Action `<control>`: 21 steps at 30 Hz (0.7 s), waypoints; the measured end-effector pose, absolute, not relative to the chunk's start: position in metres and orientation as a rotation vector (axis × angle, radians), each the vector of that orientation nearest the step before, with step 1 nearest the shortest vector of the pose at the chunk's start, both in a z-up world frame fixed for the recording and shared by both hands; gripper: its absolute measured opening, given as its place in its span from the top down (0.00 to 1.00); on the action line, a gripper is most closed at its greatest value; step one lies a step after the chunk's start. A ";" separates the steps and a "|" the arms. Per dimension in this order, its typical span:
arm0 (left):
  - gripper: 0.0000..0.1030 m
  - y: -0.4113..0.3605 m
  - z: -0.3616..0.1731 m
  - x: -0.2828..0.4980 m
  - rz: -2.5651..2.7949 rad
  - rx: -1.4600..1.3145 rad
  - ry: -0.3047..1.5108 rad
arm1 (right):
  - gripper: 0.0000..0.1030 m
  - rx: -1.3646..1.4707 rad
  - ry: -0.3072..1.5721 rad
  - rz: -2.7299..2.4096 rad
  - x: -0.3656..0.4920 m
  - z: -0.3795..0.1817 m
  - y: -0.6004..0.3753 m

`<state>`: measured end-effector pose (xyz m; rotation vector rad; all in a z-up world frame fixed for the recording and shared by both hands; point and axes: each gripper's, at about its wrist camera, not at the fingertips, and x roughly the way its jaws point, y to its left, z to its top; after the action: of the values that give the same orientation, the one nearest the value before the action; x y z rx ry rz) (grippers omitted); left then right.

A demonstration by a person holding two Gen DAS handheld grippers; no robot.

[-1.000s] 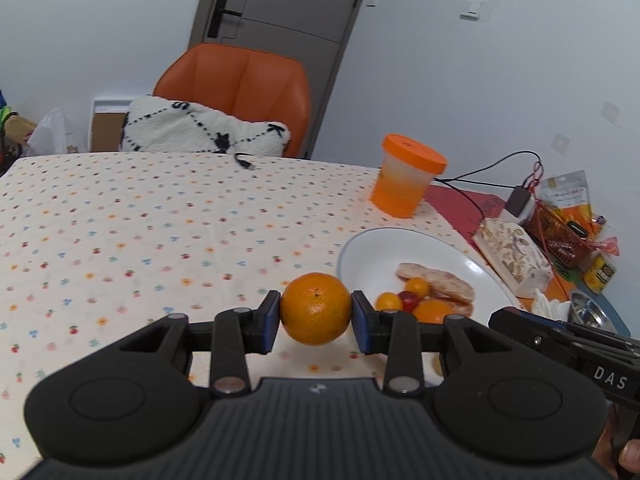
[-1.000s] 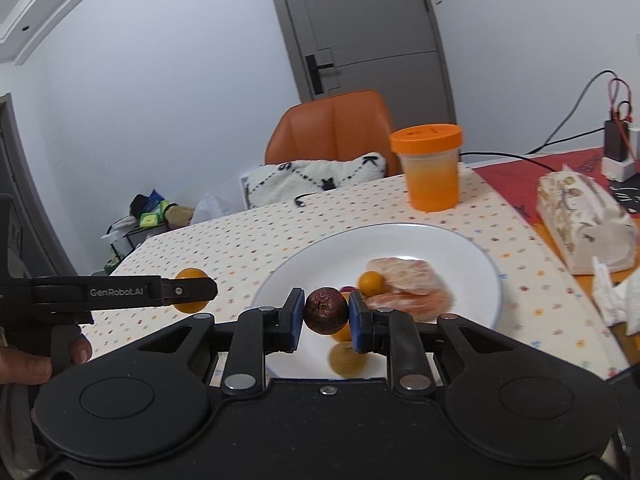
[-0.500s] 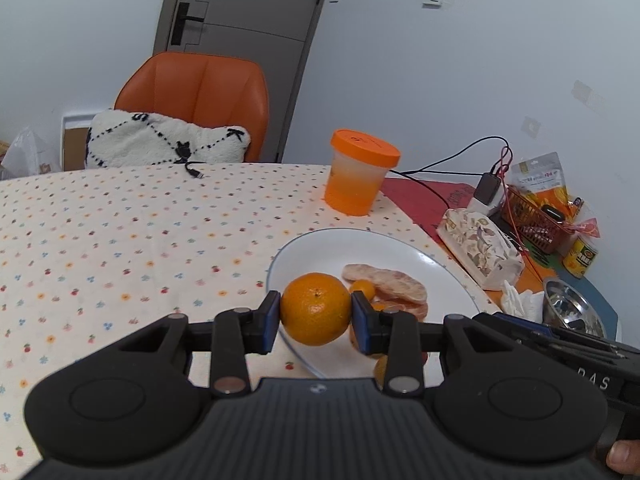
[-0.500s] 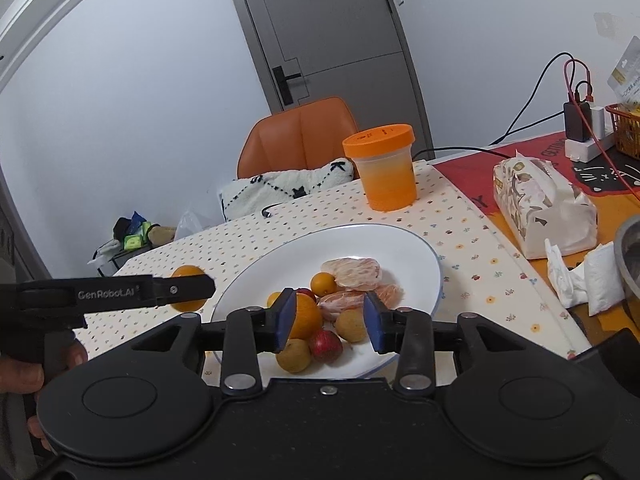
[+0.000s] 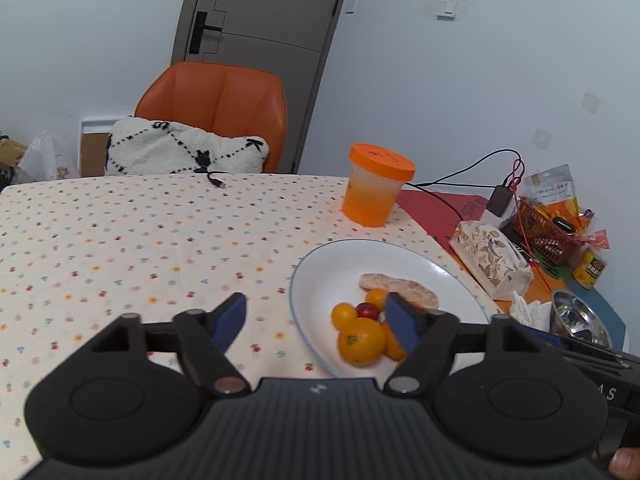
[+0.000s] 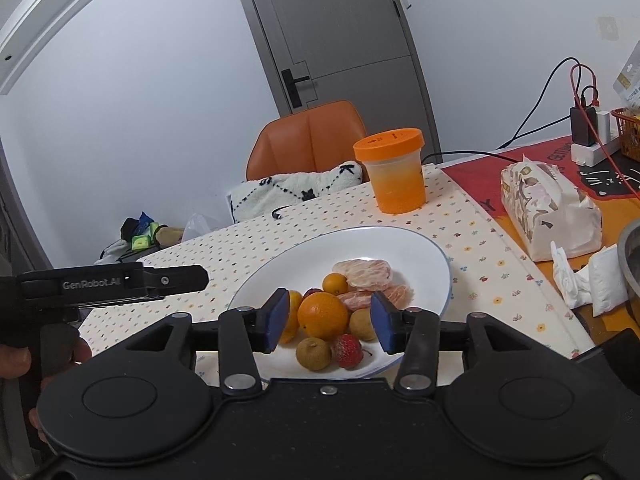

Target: Organize fruits

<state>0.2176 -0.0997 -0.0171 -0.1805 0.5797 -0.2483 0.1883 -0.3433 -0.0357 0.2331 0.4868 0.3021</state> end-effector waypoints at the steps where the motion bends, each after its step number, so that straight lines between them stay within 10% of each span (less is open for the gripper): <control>1: 0.19 -0.098 -0.017 0.217 -0.246 -0.177 0.584 | 0.51 0.233 0.492 0.303 0.188 -0.036 -0.342; 9: 0.14 -0.088 -0.019 0.210 -0.221 -0.157 0.647 | 0.45 0.229 0.525 0.312 0.187 -0.034 -0.337; 21: 0.09 -0.065 -0.009 0.181 -0.141 -0.159 0.626 | 0.12 0.215 0.515 0.335 0.175 -0.020 -0.321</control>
<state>0.1808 -0.0646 -0.0086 -0.1590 0.6262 -0.1411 0.1749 -0.3214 -0.0199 0.2148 0.5154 0.3351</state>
